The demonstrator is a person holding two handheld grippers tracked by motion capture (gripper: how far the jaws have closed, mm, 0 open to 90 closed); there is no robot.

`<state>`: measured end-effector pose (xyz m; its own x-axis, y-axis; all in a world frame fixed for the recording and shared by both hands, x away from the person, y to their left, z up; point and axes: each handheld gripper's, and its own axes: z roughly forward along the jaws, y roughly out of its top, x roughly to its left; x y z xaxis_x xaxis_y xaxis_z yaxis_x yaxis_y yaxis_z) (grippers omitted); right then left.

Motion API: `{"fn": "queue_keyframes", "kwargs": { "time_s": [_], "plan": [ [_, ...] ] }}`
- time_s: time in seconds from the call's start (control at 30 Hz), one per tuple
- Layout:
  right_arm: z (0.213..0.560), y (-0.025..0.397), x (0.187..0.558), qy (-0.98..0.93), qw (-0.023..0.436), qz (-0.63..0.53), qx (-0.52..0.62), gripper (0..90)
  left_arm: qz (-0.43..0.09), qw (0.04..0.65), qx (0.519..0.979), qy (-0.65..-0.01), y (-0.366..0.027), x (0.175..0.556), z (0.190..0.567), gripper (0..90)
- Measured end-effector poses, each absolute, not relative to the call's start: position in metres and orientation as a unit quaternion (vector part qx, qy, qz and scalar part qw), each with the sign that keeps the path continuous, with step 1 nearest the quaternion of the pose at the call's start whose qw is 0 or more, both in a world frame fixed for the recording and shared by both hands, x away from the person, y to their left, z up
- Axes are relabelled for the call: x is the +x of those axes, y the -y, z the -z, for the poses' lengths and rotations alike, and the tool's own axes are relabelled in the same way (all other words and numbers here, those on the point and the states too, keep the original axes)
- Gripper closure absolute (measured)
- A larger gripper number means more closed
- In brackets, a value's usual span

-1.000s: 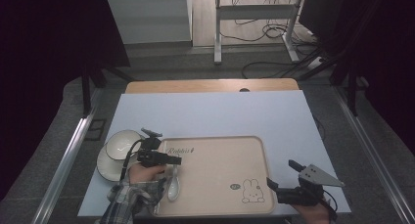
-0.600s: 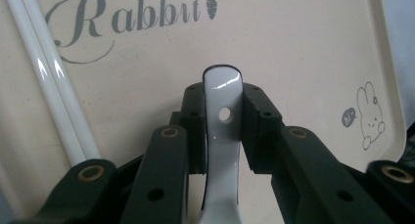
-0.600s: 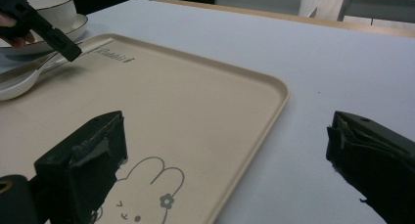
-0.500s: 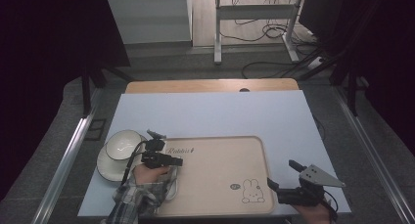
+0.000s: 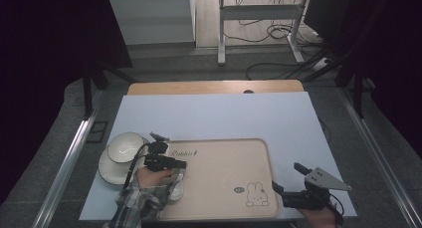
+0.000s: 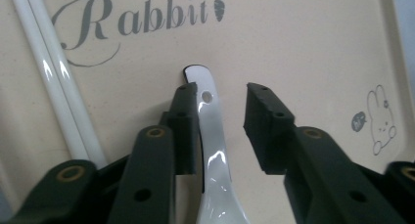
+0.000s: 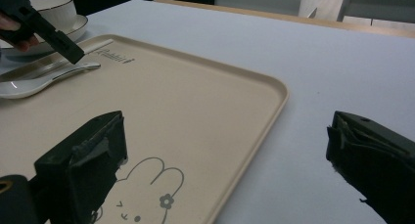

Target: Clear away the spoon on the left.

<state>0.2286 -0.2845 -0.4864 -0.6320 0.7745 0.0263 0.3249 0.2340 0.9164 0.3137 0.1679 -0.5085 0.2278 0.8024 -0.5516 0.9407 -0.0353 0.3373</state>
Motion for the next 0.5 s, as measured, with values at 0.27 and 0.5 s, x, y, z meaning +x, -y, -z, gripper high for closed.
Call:
{"fn": "queue_keyframes", "kwargs": {
  "time_s": [0.27,0.5],
  "plan": [
    [0.487,0.284,0.229,-0.753,0.224,-0.499,0.365,1.3,0.120,0.356,0.709,-0.597,-0.177,0.312,0.502,29.7],
    [0.487,0.283,0.229,-0.754,0.224,-0.498,0.364,1.3,0.113,0.353,0.731,-0.572,-0.178,0.308,0.497,12.9]
  ]
}}
